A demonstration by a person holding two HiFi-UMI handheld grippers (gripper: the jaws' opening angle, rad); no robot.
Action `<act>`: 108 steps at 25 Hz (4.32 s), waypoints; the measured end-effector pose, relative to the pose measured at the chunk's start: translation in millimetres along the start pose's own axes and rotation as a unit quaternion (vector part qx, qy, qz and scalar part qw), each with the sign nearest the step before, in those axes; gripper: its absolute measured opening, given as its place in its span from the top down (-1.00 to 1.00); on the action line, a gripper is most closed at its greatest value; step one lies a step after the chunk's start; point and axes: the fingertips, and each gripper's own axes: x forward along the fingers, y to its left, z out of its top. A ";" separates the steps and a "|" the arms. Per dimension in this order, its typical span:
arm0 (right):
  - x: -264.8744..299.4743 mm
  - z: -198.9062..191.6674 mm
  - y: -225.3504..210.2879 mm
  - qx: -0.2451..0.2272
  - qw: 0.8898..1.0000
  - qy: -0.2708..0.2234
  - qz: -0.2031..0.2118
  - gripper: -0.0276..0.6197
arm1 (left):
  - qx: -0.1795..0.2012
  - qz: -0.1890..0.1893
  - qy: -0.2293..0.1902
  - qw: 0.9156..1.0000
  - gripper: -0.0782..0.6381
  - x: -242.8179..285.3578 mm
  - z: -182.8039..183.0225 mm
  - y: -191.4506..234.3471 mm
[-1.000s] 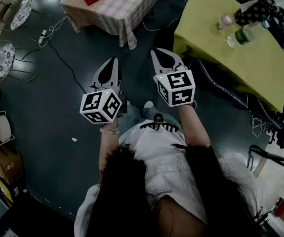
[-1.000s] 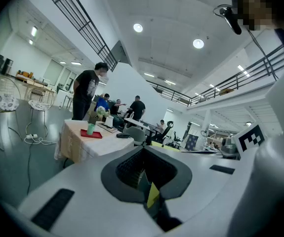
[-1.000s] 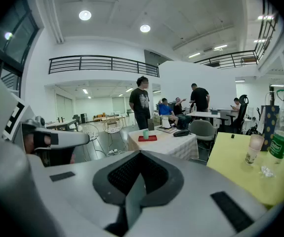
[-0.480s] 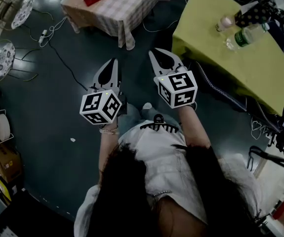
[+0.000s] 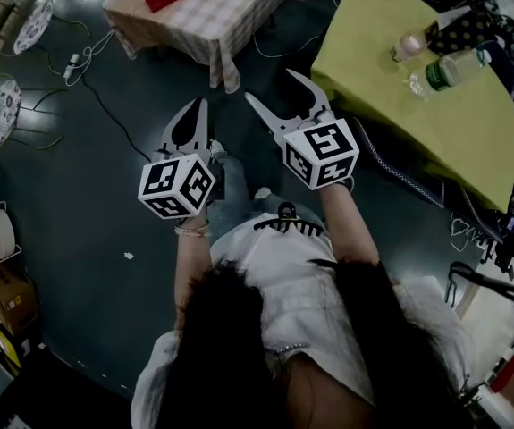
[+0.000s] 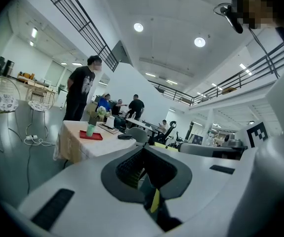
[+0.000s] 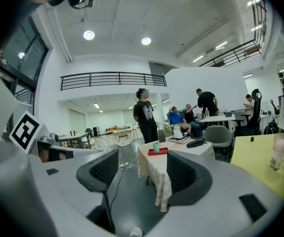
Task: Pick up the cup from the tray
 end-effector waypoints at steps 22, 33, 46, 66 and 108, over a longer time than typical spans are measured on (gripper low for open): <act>218.4 60.8 -47.3 -0.008 0.999 0.026 -0.036 -0.05 | 0.037 -0.015 0.013 0.999 0.76 164.9 114.7 147.3; 303.5 69.4 -42.0 -0.017 0.999 0.037 -0.034 -0.08 | 0.054 -0.002 0.020 0.998 0.76 199.7 147.0 212.3; 414.1 91.6 -60.6 -0.029 0.999 0.010 0.014 -0.21 | 0.050 0.050 0.022 0.997 0.76 256.3 166.1 281.1; 614.2 -33.8 -109.6 -0.050 0.970 0.213 0.105 -0.29 | 0.003 0.166 0.059 0.984 0.76 385.3 153.6 395.7; 594.1 -59.7 -247.3 -0.088 0.955 0.283 0.023 -0.18 | -0.001 0.105 0.125 0.987 0.76 484.0 110.7 355.4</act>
